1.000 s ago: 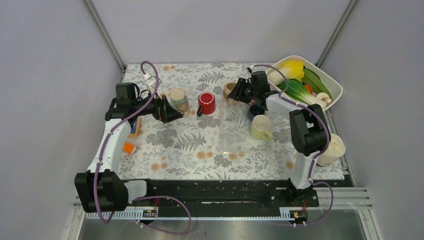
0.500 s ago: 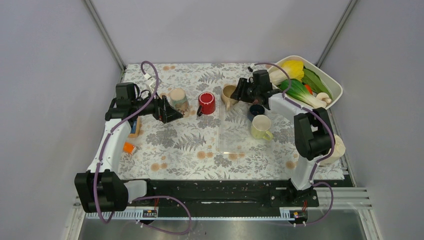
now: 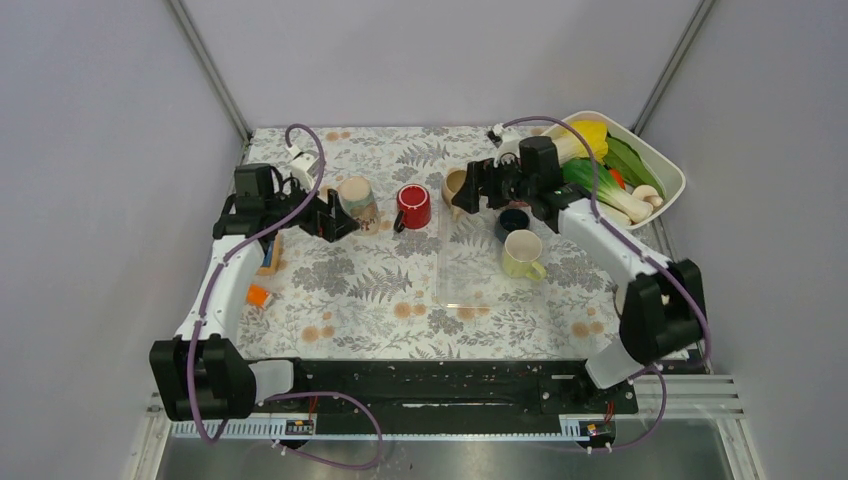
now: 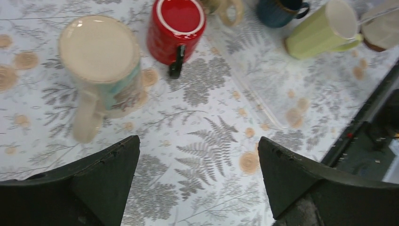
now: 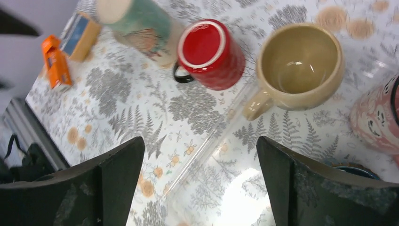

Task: Turn the mug right side up

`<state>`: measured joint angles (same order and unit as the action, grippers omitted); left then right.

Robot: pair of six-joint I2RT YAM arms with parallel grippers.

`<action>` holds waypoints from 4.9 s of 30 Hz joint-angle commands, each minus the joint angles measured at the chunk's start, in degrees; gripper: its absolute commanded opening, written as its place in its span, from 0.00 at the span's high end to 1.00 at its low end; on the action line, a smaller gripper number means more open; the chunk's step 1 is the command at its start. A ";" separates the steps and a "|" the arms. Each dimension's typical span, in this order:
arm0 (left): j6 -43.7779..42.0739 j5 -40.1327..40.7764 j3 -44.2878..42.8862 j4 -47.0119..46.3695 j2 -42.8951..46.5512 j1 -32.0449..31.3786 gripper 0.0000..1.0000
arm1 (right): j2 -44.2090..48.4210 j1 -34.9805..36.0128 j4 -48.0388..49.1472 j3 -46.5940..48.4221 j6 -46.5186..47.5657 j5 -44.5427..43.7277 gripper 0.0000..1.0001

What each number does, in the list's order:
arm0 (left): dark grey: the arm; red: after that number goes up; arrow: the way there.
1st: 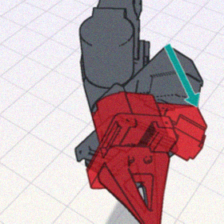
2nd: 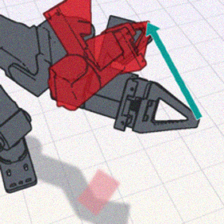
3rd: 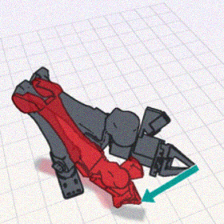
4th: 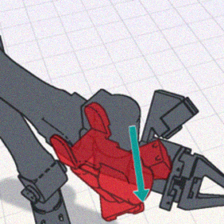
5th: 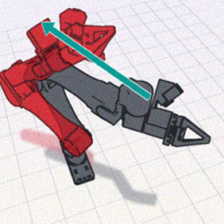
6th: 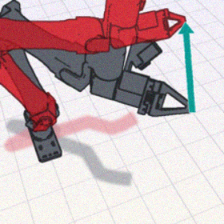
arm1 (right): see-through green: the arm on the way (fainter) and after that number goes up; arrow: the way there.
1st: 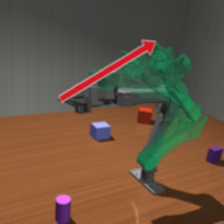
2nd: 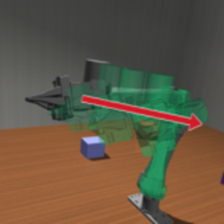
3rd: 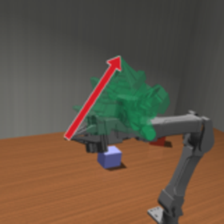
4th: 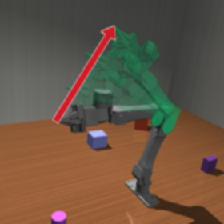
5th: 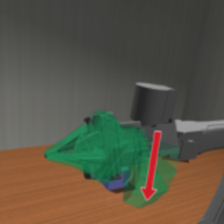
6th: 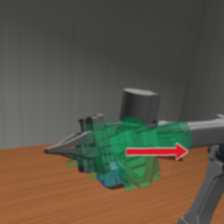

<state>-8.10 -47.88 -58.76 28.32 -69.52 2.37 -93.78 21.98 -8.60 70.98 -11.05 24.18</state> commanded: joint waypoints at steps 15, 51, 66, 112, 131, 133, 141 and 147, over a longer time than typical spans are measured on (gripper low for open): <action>-29.36 13.41 -22.12 11.19 -28.26 -0.64 0.15 | 37.01 0.35 -4.41 -15.26 24.95 10.01 0.01; -30.78 18.95 -20.34 6.34 -33.35 -5.44 1.00 | 37.75 -1.49 4.39 -23.47 22.41 14.01 0.01; -4.62 4.03 -29.26 0.32 -18.39 -2.37 1.00 | 29.72 -1.48 10.45 -14.90 3.21 21.06 0.02; 86.32 10.35 12.05 -104.68 -13.00 -16.57 1.00 | 0.81 7.40 79.29 -22.90 -52.56 6.02 0.24; 84.03 8.80 12.24 -104.36 -17.65 -22.65 1.00 | -2.03 7.99 84.78 -21.53 -57.77 4.74 0.36; 83.82 8.44 12.33 -104.15 -17.92 -23.14 1.00 | -1.76 7.72 84.95 -21.87 -57.79 4.28 0.38; 81.66 7.33 13.32 -102.27 -17.64 -23.85 1.00 | 0.09 3.66 84.72 -23.06 -59.32 2.57 0.41; 80.10 6.77 13.31 -100.82 -17.77 -24.81 1.00 | 1.24 2.03 84.48 -23.27 -60.61 2.41 0.46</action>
<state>74.43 -38.41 -45.30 -65.67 -88.36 -21.15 -95.85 26.02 71.72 47.18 -70.52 30.63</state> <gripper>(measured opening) 0.256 0.565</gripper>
